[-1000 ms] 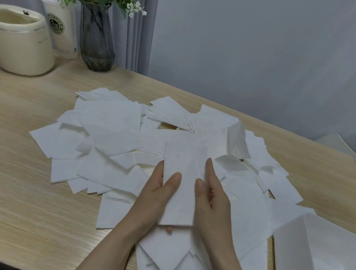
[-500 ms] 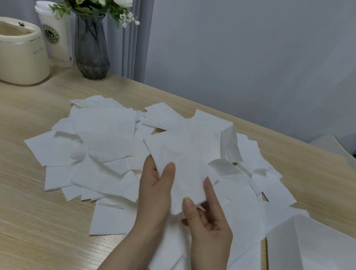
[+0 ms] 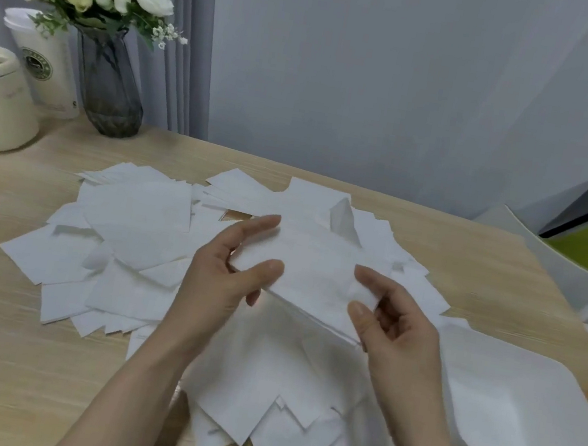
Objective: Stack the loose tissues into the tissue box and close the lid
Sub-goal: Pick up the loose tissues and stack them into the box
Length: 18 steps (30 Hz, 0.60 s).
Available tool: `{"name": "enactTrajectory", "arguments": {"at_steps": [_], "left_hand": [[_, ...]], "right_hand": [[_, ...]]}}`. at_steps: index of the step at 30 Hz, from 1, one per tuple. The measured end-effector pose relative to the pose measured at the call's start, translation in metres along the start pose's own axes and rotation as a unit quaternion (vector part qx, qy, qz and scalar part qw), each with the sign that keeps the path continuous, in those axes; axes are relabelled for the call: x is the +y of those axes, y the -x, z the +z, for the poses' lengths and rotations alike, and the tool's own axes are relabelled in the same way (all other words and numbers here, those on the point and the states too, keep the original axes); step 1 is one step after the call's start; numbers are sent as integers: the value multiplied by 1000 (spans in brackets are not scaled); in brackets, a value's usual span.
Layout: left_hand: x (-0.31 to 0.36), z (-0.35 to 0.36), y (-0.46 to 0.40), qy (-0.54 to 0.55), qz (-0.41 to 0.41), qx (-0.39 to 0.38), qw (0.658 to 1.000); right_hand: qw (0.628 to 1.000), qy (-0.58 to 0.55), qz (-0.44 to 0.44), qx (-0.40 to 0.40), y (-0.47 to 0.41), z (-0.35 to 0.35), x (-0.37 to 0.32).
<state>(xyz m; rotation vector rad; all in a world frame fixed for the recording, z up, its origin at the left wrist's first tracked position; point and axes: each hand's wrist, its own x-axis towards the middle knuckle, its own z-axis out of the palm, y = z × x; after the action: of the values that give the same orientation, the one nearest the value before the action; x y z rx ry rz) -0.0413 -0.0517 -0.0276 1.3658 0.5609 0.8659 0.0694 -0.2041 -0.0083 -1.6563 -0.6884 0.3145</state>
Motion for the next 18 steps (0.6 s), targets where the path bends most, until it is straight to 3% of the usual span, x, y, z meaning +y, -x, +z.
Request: {"name": "enactTrajectory", "arguments": {"at_steps": [12,18], "left_hand": [[7,105,25,-16,-70,-131,989],[-9,152,39,-64,-48,-176,981]], "right_hand": [[992,101,1,82,1,-131,5],[984,149,42,89,13,-187,16]]}}
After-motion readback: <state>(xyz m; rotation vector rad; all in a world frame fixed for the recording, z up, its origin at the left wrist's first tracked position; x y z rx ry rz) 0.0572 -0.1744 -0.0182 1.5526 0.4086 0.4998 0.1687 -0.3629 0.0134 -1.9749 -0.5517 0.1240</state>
